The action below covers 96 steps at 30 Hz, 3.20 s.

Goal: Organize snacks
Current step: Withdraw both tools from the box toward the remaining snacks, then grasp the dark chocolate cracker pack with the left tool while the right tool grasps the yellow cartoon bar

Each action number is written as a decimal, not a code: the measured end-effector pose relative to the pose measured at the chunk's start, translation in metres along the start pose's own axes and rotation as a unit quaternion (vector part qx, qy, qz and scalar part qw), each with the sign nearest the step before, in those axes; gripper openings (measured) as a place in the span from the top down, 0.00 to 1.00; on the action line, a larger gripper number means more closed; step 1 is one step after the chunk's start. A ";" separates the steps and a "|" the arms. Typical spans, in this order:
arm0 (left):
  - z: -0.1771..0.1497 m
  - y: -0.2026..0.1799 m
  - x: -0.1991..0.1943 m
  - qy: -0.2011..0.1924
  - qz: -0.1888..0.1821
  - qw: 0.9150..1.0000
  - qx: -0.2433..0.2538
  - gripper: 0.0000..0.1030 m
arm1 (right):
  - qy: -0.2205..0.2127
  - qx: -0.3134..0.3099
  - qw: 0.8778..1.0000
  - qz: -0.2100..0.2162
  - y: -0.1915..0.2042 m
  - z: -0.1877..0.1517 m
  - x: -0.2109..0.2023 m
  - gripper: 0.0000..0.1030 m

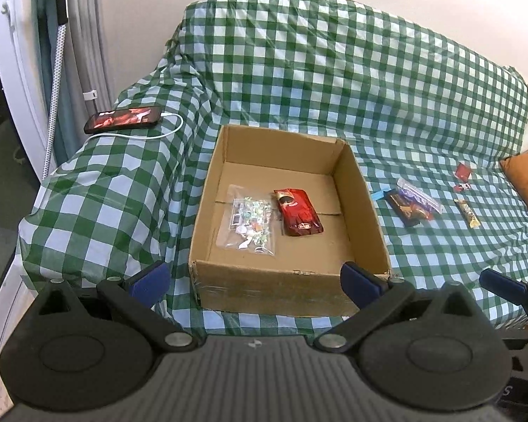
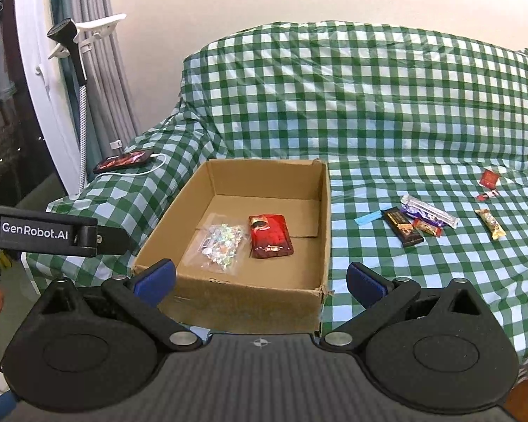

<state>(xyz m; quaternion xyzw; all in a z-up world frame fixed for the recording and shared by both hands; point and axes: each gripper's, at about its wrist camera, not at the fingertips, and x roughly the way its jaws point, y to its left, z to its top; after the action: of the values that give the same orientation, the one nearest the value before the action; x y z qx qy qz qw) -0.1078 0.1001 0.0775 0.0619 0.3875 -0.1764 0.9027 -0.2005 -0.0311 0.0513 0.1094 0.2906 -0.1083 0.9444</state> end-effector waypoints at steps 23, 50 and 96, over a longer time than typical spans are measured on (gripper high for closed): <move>0.012 -0.009 0.062 0.059 0.005 0.998 0.006 0.00 | 0.044 0.039 0.998 -0.011 -0.035 -0.001 0.045 0.00; 0.106 -0.220 0.216 0.150 -0.058 0.984 0.075 0.00 | 0.010 0.141 0.973 -0.182 -0.268 0.013 0.115 0.00; 0.121 -0.335 0.386 0.249 -0.067 0.965 0.058 0.58 | 0.043 0.134 0.957 -0.252 -0.467 0.032 0.287 0.80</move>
<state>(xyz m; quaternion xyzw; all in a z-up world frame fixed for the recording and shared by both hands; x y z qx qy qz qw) 0.0973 -0.3460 -0.1095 0.1301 0.5921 -0.2378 0.7589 -0.0770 -0.5246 -0.1547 0.1626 0.3323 -0.3762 0.8495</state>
